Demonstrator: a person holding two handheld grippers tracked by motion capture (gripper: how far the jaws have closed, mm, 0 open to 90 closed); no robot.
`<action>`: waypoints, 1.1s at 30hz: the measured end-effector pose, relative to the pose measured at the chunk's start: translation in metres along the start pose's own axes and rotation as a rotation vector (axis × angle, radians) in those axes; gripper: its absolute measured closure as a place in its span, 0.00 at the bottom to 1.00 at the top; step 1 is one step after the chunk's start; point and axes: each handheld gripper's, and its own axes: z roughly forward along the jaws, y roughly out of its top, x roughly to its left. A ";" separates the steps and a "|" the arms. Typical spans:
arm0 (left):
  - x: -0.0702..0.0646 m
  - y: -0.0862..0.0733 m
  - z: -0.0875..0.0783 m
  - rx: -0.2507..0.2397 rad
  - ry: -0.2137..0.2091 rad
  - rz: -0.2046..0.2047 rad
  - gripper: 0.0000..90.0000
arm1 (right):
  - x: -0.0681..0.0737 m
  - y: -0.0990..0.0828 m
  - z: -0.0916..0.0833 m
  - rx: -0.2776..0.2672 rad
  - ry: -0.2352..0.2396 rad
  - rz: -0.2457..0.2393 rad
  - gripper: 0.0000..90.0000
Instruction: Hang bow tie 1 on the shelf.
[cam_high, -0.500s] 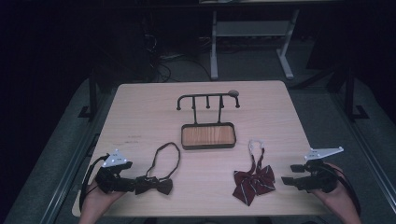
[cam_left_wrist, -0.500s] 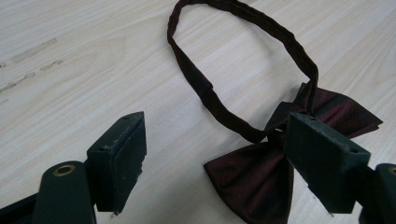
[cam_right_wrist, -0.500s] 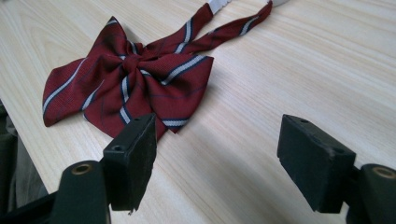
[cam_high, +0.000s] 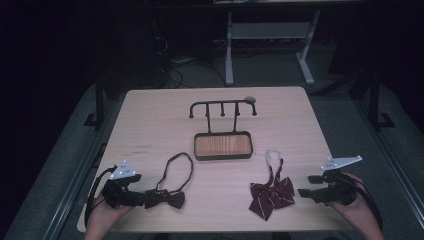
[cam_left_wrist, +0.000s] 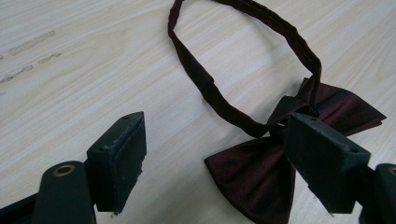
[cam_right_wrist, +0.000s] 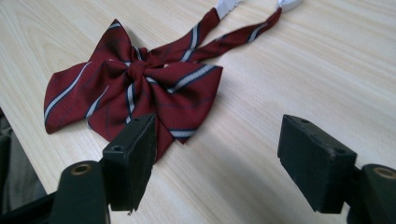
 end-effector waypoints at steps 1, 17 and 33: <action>0.000 0.000 0.000 0.002 0.002 -0.002 0.24 | 0.001 0.002 0.000 0.003 -0.004 -0.003 0.31; -0.002 -0.001 -0.003 -0.012 0.027 0.007 0.24 | 0.021 0.041 0.007 0.061 -0.003 -0.070 0.31; -0.003 0.000 -0.003 -0.015 0.038 0.013 0.24 | 0.025 0.063 0.010 0.087 0.007 -0.064 0.35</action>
